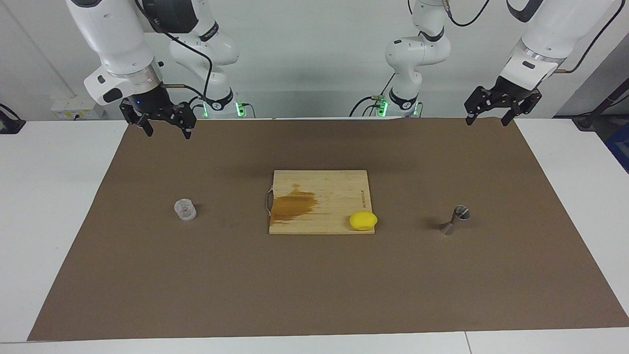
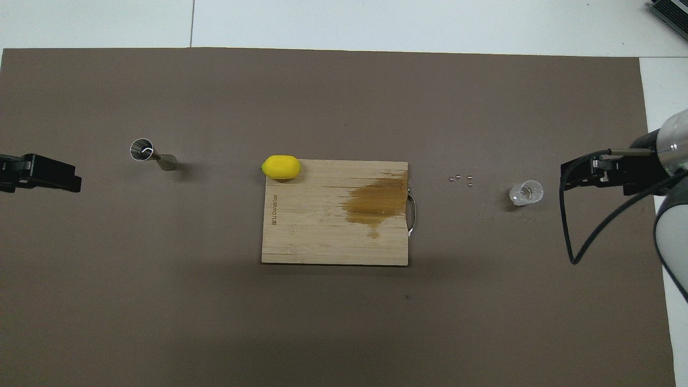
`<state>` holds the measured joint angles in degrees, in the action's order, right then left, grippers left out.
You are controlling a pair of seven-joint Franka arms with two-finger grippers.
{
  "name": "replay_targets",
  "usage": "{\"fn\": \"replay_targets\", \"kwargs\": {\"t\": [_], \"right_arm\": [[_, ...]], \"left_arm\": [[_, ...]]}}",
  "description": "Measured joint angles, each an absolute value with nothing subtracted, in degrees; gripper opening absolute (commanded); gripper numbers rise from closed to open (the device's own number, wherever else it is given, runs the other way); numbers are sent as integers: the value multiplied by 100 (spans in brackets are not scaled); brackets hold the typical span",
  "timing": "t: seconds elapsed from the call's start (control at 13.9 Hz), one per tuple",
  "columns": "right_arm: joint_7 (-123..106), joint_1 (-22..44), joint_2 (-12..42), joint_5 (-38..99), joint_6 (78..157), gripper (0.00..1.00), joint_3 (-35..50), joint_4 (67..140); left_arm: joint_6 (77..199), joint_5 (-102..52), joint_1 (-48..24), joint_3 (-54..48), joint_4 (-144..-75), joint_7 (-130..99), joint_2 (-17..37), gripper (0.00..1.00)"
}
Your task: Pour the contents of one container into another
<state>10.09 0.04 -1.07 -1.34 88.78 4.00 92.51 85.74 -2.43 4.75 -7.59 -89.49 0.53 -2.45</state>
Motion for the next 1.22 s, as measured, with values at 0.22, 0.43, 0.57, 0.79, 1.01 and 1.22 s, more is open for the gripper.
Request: {"fn": "replay_targets", "kwargs": {"t": [0.22,0.43,0.57,0.79,1.01,1.22], "right_arm": [[1009,4,-107,-134,8878,100,400,9251],[1009,4,-107,-134,8878,100,400,9251],[1009,4,-107,-134,8878,100,400,9251],[1009,4,-107,-134,8878,100,400,9251],[1009,4,-107,-134,8878,100,400,9251],[1009,4,-107,-134,8878,100,400,9251]], "left_arm": [[8568,-243,474,-762,-8949,48,-245,100],[8562,-243,474,-763,-8949,48,-245,100],[8562,-243,474,-762,-8949,48,-245,100],[8562,-243,474,-763,-8949,46,-245,100],[8587,-243,472,-777,-8997,-33,-245,100],[8706,-250,467,-787,-9180,-129,-244,100]]}}
